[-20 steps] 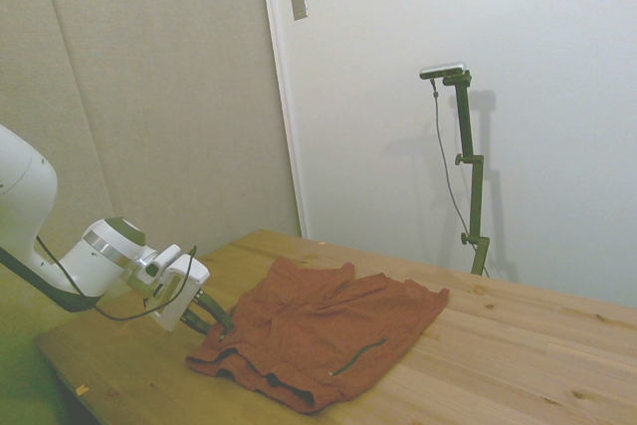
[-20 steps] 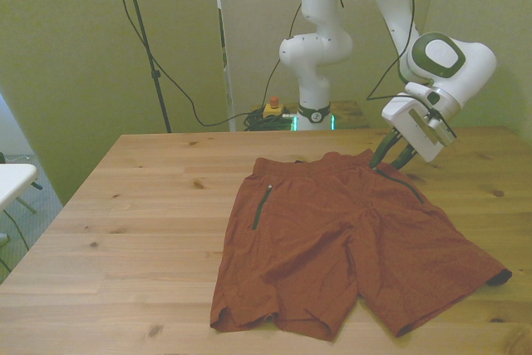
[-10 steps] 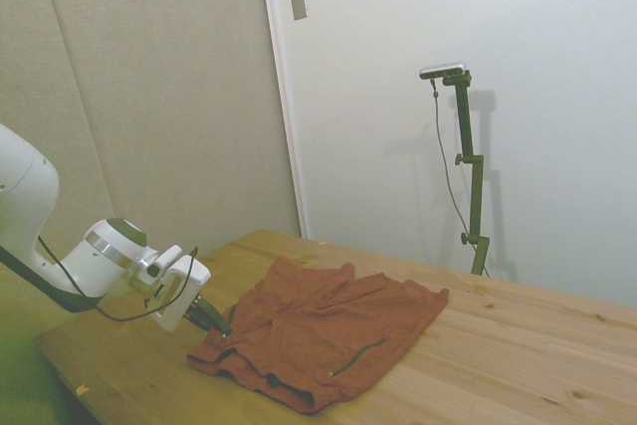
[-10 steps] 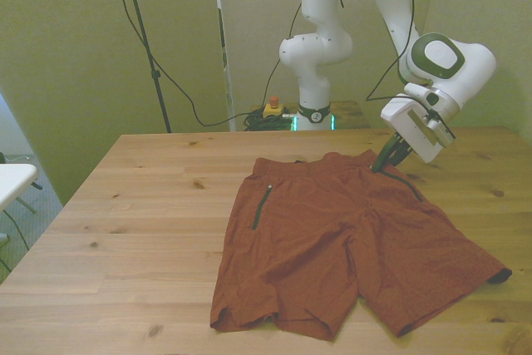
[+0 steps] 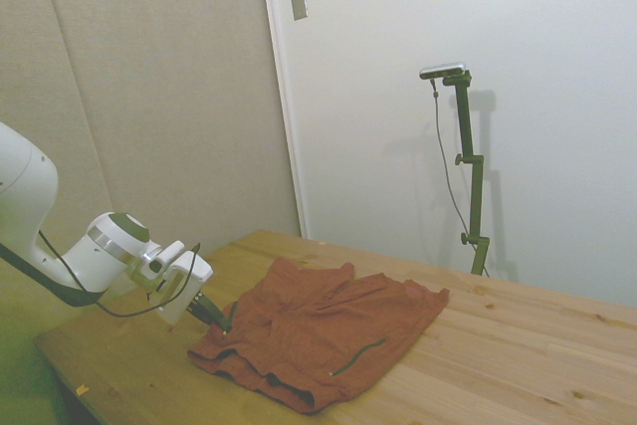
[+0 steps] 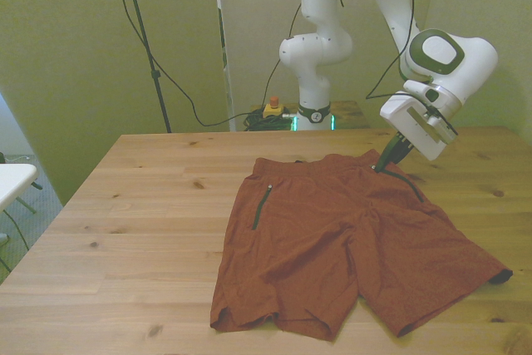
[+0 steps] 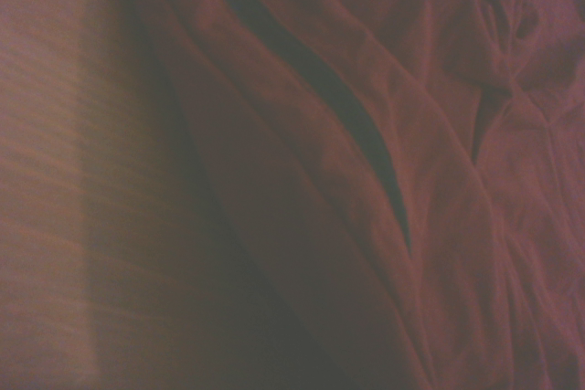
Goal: Fold the shorts
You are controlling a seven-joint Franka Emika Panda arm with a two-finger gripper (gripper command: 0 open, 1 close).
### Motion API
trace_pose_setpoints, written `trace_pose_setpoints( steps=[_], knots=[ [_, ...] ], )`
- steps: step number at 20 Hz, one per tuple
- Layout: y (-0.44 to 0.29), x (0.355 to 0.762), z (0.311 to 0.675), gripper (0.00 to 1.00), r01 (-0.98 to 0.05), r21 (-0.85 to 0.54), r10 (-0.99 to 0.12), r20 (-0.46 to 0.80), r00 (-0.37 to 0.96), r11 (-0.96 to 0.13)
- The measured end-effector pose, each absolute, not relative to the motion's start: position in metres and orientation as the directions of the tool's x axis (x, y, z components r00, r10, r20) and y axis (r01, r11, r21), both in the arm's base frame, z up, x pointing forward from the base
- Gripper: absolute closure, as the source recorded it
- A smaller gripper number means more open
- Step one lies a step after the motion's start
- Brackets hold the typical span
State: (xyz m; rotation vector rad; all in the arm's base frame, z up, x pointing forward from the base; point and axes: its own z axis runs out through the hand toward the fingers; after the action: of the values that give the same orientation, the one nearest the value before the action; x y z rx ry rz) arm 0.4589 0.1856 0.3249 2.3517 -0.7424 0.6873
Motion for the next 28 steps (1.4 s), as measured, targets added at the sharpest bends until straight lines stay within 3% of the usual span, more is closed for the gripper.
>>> trace_pose_setpoints(
  steps=[11,17,28],
  knots=[
    [0.088,0.496,0.422,1.00,-0.737,0.174,-0.562,0.541,0.626,-0.653],
    [0.000,0.515,0.437,1.00,-0.748,0.036,-0.710,0.286,0.643,-0.663],
    [-0.089,0.539,0.466,1.00,-0.760,-0.108,-0.768,0.080,0.636,-0.641]
  ],
)
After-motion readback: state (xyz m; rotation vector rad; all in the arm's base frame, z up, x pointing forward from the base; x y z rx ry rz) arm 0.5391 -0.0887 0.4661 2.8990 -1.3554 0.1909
